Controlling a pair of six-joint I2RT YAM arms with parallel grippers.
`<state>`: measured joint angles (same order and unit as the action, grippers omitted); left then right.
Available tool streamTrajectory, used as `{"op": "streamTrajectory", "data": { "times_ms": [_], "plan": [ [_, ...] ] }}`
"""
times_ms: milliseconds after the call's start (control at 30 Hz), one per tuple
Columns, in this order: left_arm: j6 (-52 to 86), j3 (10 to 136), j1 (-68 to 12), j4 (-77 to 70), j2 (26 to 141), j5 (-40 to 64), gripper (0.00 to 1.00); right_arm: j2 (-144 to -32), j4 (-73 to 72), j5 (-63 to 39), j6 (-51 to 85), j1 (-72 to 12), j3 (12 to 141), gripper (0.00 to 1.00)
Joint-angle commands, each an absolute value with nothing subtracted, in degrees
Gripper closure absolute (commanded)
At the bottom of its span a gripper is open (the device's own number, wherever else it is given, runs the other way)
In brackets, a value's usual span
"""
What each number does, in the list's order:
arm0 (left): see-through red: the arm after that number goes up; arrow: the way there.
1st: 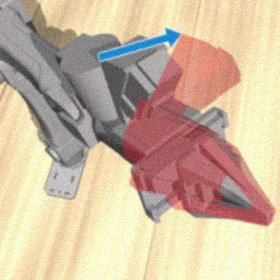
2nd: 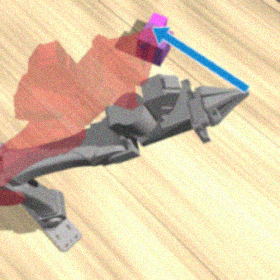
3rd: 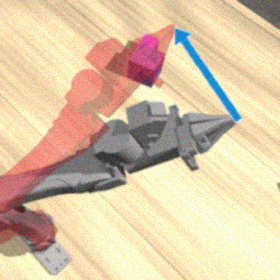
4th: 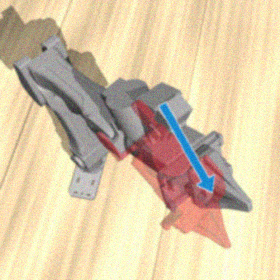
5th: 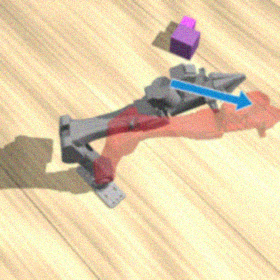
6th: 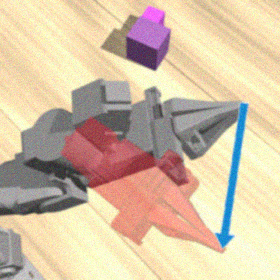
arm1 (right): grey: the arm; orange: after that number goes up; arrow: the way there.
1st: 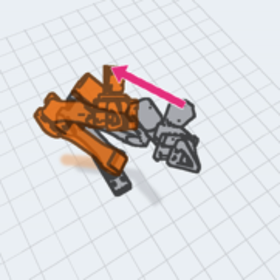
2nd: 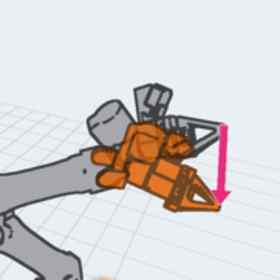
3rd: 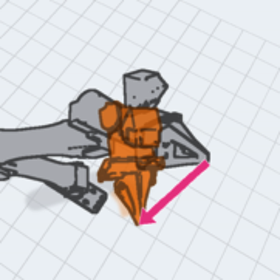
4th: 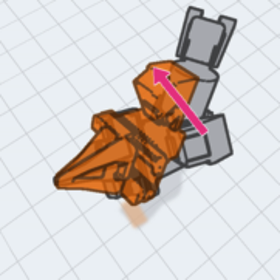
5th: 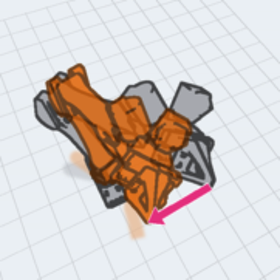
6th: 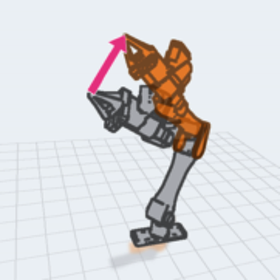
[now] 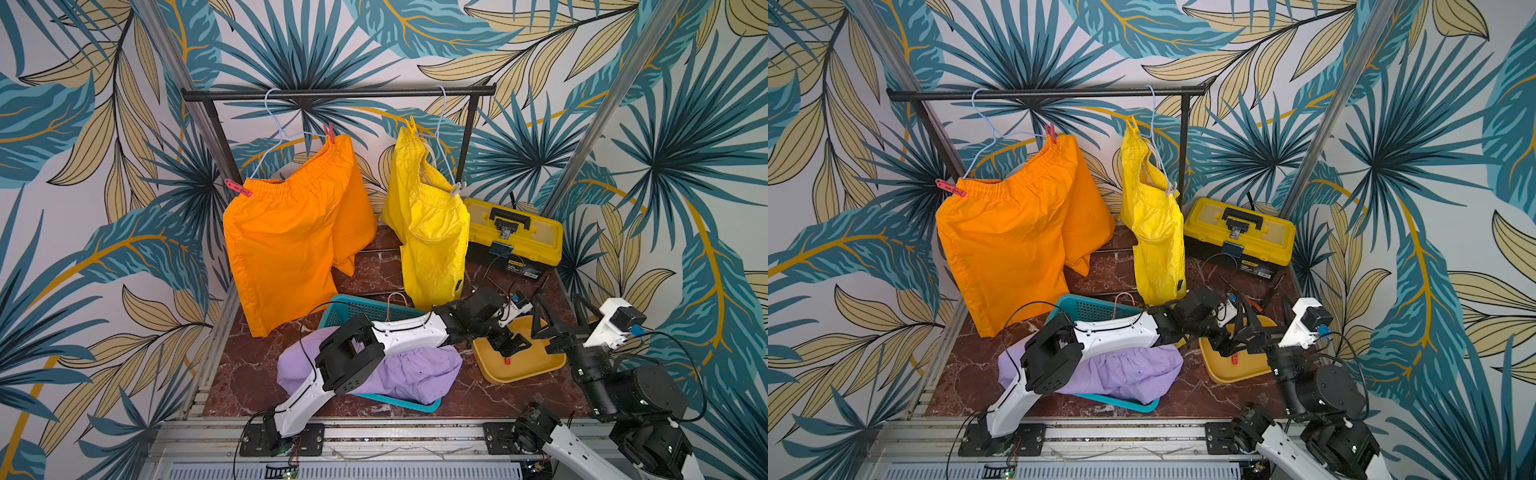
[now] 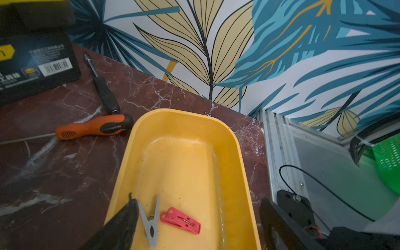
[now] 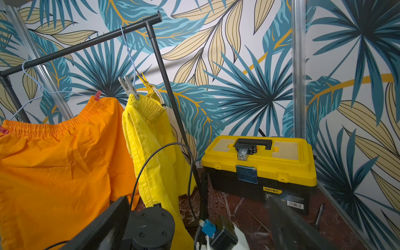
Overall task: Remove the clothespins securing shorts to the hanger
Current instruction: Place the clothespin in the storage box.
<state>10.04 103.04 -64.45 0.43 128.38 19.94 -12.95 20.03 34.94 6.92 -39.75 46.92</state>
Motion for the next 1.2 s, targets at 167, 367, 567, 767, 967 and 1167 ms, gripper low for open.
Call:
{"op": "streamTrajectory", "data": {
  "times_ms": [167,367,567,767,967,1167],
  "plan": [
    [5.1,94.8,-66.6,-0.7,113.2,17.6,0.0,-11.6,20.4,39.0,4.9,-39.8,46.7,0.0],
    [2.7,86.3,-69.1,-0.8,100.6,14.2,0.0,-13.3,21.7,35.7,3.8,-39.8,48.1,0.0],
    [2.9,74.6,-69.8,-0.8,82.7,7.0,0.0,-31.1,31.2,28.7,2.1,-39.8,55.1,0.01],
    [3.2,61.2,-69.4,-0.8,61.1,-6.3,0.0,-47.6,28.4,18.5,5.3,-39.8,57.5,0.01],
    [4.3,50.1,-67.8,2.7,40.6,-19.0,0.0,-52.7,15.5,4.1,6.9,-39.8,55.3,0.01],
    [8.1,46.3,-62.6,13.8,26.7,-30.1,0.0,-68.0,17.6,-10.4,8.3,-39.8,62.2,0.0]
  ]
}}
